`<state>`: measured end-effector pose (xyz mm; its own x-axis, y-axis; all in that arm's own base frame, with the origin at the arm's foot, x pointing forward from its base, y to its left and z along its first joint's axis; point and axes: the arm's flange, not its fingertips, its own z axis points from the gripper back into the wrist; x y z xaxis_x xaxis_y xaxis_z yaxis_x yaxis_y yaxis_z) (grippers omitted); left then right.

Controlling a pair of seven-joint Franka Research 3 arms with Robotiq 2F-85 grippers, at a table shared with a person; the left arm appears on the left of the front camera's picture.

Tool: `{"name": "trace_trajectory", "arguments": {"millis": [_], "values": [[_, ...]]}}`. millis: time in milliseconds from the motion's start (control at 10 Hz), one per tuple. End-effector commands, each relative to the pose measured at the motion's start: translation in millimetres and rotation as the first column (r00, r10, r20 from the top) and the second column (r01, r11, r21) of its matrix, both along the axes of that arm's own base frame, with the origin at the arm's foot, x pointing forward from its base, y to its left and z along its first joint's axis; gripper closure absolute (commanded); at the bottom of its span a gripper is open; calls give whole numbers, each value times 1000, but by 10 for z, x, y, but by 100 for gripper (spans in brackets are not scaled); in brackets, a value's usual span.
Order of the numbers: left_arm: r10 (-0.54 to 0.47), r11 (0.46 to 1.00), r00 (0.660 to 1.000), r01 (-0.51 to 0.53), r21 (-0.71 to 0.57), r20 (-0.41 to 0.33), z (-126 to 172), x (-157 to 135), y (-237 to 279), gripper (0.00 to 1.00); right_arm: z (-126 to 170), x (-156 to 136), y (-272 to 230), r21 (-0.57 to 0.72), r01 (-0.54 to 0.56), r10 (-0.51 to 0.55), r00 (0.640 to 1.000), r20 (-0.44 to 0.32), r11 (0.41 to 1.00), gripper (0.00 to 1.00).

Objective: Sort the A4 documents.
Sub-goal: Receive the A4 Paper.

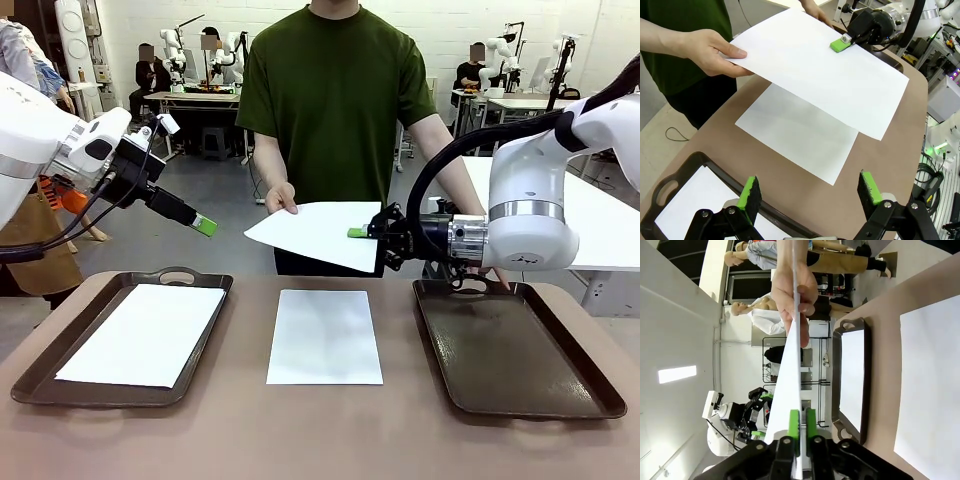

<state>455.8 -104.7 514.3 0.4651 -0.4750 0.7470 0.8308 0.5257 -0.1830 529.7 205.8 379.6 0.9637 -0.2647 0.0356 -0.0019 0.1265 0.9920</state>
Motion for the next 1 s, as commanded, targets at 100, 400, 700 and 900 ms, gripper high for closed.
{"name": "trace_trajectory", "arguments": {"millis": [100, 400, 700, 900], "values": [[-1, 1000, 1000, 1, -1, 2, 2, -4, 5, 0, -15, -2, -22, 32, 3, -3, 1000, -7, 999, 100], [-1, 1000, 1000, 1, -1, 2, 2, -4, 5, 0, 130, -98, -31, 8, -71, 70, 993, 96, 997, 100], [-1, 1000, 1000, 1, -1, 2, 2, -4, 5, 0, 22, 1, -10, 10, -5, 5, 1000, 4, 1000, 100], [-1, 1000, 1000, 1, -1, 2, 2, -4, 5, 0, 22, 1, -10, 10, -5, 5, 1000, 4, 1000, 100]]}}
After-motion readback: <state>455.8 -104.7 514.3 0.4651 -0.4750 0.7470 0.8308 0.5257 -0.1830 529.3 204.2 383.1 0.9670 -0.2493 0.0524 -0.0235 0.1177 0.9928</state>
